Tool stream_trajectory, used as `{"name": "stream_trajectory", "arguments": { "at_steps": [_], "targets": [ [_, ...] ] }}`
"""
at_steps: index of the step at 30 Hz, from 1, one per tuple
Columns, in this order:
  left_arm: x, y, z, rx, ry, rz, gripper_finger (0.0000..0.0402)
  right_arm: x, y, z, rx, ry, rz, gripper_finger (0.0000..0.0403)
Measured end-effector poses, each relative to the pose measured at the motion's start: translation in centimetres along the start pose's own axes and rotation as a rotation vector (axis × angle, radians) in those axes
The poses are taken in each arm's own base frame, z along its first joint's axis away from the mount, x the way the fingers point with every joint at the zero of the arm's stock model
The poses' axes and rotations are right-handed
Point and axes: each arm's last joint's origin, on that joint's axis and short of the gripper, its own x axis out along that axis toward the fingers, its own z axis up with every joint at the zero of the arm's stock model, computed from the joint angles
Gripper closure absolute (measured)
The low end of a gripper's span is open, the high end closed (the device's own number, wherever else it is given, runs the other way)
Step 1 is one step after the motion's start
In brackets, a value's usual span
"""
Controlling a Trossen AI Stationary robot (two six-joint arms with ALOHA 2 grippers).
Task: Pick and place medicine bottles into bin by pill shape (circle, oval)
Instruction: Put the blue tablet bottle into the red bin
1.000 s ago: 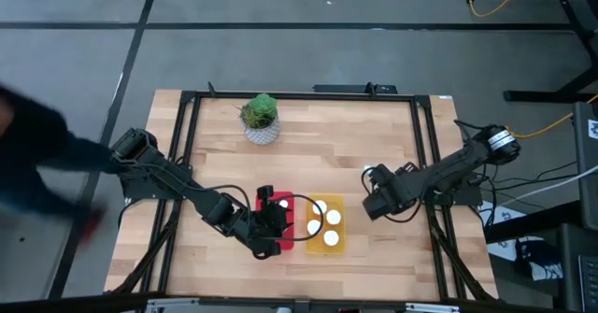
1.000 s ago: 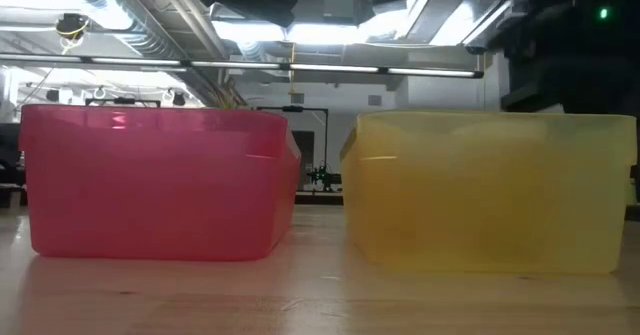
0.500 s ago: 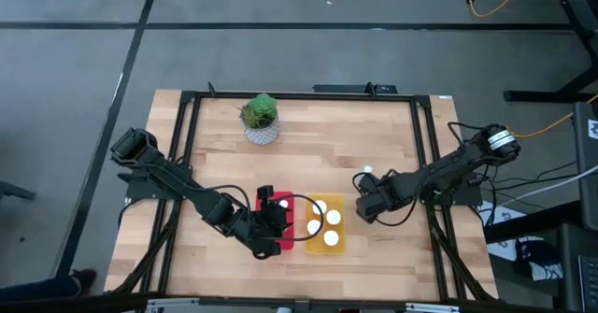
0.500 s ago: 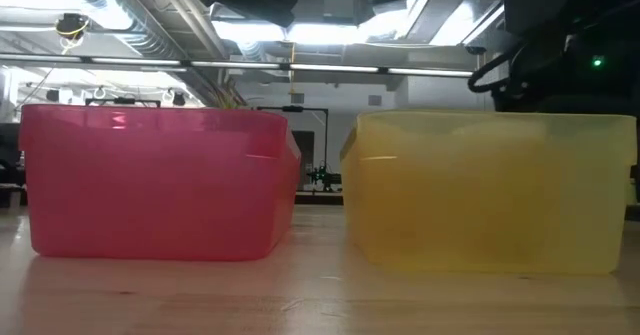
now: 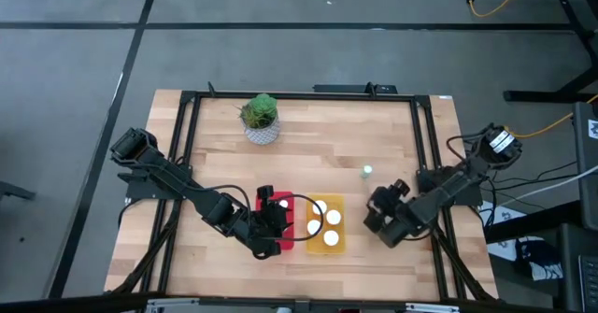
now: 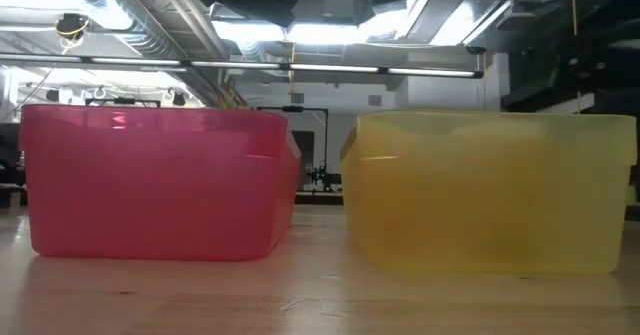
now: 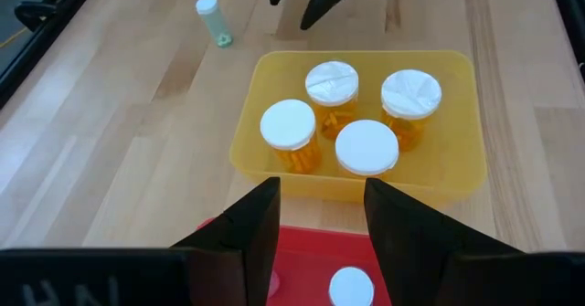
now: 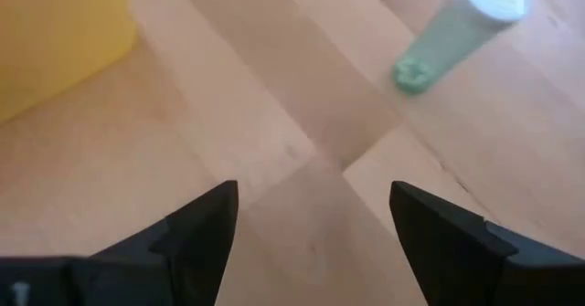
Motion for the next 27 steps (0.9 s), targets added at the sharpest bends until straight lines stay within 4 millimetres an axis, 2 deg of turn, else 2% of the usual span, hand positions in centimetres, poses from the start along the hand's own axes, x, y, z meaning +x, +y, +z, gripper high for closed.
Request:
{"name": "stream_trajectory", "arguments": {
  "at_steps": [5, 9, 18, 27],
  "targets": [
    [0.0, 0.0, 0.0, 0.000, 0.000, 0.000, 0.0249, 1.2, -1.3, -2.2, 0.099, -0.061, 0.032, 0.0116],
    [0.0, 0.0, 0.0, 0.000, 0.000, 0.000, 0.0249, 2.4, -2.1, -3.1, 0.175, -0.138, 0.088, 0.0116],
    [0.0, 0.0, 0.0, 0.000, 0.000, 0.000, 0.0249, 3.3, -3.4, -3.5, 0.104, -0.246, 0.053, 0.0116],
    [0.1, 0.1, 0.1, -0.003, 0.000, 0.004, 0.0249, 4.8, -4.6, -2.8, 0.168, -0.244, -0.019, 0.0116]
  ]
}}
